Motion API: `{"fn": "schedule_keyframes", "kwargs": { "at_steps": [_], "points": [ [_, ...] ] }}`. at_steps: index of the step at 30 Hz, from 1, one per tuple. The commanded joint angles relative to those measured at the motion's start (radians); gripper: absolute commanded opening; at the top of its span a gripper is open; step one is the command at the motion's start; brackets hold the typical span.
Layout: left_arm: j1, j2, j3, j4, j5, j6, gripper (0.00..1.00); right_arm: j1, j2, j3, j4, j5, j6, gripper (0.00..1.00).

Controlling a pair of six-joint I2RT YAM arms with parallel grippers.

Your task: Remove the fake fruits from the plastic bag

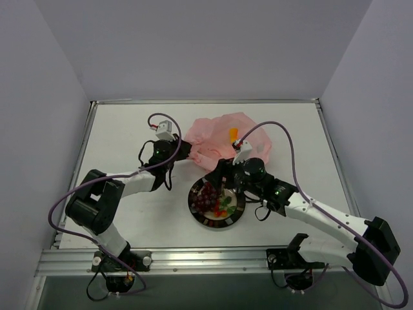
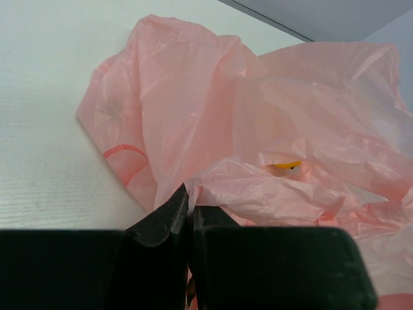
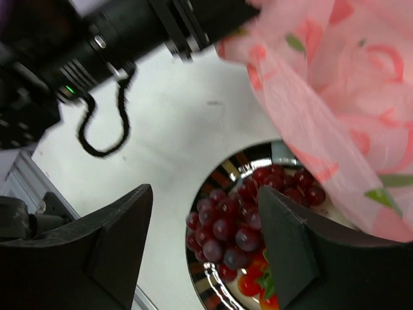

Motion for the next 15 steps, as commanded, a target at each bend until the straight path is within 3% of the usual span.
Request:
{"fn": "schedule_keyframes", "kwargs": {
  "at_steps": [1,3,4,6,7,15],
  "points": [
    [-0.01,-0.046,-0.013,0.097,0.037,-0.02,0.02,-0.009,-0.024,0.138,-0.069,0.057,-0.116,0.61],
    [-0.011,-0.042,-0.031,0.117,0.048,-0.032,0.02,-0.032,0.037,0.181,-0.077,0.063,-0.183,0.42],
    [-0.011,-0.037,-0.037,0.126,0.052,-0.037,0.02,-0.047,0.064,0.221,-0.077,0.091,-0.211,0.2],
    [-0.013,-0.033,-0.053,0.145,0.077,-0.063,0.02,-0.122,0.165,0.266,-0.075,0.096,-0.217,0.03],
    [-0.013,-0.031,-0.059,0.172,0.086,-0.072,0.02,-0.15,0.205,0.289,-0.075,0.082,-0.222,0.0],
    [-0.039,-0.028,-0.088,0.215,0.103,-0.092,0.02,-0.291,0.539,0.47,-0.06,0.151,-0.262,0.0]
  ]
}}
